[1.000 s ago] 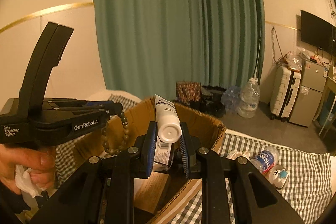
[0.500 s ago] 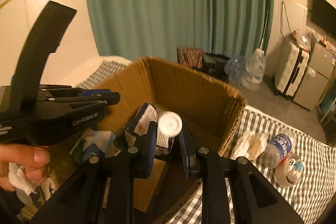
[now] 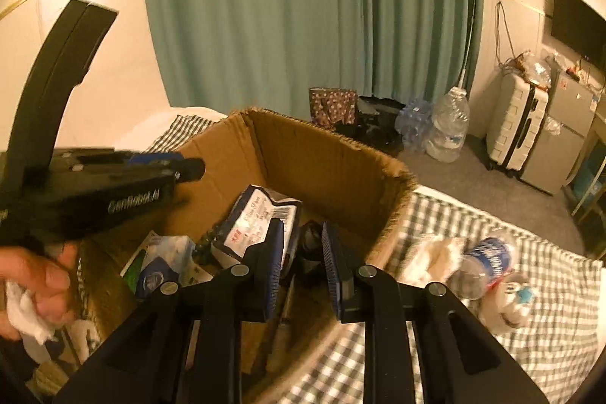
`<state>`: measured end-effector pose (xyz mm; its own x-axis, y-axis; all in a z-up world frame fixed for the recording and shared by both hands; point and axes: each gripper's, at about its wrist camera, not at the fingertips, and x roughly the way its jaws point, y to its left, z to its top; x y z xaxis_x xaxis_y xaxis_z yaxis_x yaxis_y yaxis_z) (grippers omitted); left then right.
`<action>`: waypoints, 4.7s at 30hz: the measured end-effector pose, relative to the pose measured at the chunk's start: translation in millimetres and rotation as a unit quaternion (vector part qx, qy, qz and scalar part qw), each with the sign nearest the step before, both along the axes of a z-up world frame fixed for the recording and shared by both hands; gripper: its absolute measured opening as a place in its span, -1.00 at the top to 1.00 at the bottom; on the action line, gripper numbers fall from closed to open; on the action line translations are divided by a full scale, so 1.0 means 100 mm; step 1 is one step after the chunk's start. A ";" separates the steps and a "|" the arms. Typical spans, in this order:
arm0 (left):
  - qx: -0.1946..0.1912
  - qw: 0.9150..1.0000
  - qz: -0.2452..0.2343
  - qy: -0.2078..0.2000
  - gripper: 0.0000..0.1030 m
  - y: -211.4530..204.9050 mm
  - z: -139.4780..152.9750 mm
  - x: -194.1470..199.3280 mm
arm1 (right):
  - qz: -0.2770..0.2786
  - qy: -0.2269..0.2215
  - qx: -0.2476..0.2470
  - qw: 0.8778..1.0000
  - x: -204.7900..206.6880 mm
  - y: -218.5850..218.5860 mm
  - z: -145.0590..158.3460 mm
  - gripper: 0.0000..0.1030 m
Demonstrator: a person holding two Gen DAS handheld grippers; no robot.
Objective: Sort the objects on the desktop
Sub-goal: 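Open both tools to drop the bracelet and white tube into the box, then withdraw both tools from the box toward the remaining items, then grasp the teal case with the left tool while the right tool grasps the tape roll rim, then lift the teal case and tape roll and carry them over the cardboard box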
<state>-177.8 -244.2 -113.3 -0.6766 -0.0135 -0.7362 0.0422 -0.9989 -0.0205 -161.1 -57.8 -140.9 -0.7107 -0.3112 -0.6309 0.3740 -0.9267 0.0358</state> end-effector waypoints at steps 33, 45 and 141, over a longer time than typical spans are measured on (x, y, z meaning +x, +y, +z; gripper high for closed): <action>-0.013 0.982 -0.119 0.147 -1.00 1.33 1.03 0.81 | -0.174 0.127 -0.053 0.975 0.94 1.92 1.45 -0.84; 0.007 0.986 -0.121 0.117 -1.00 1.52 0.87 0.77 | -0.217 0.101 -0.078 0.968 0.69 2.32 1.49 -0.95; 0.020 0.948 -0.306 -0.085 0.89 2.72 -1.19 0.57 | -0.167 -0.110 -0.043 0.979 -0.26 3.06 -0.45 0.94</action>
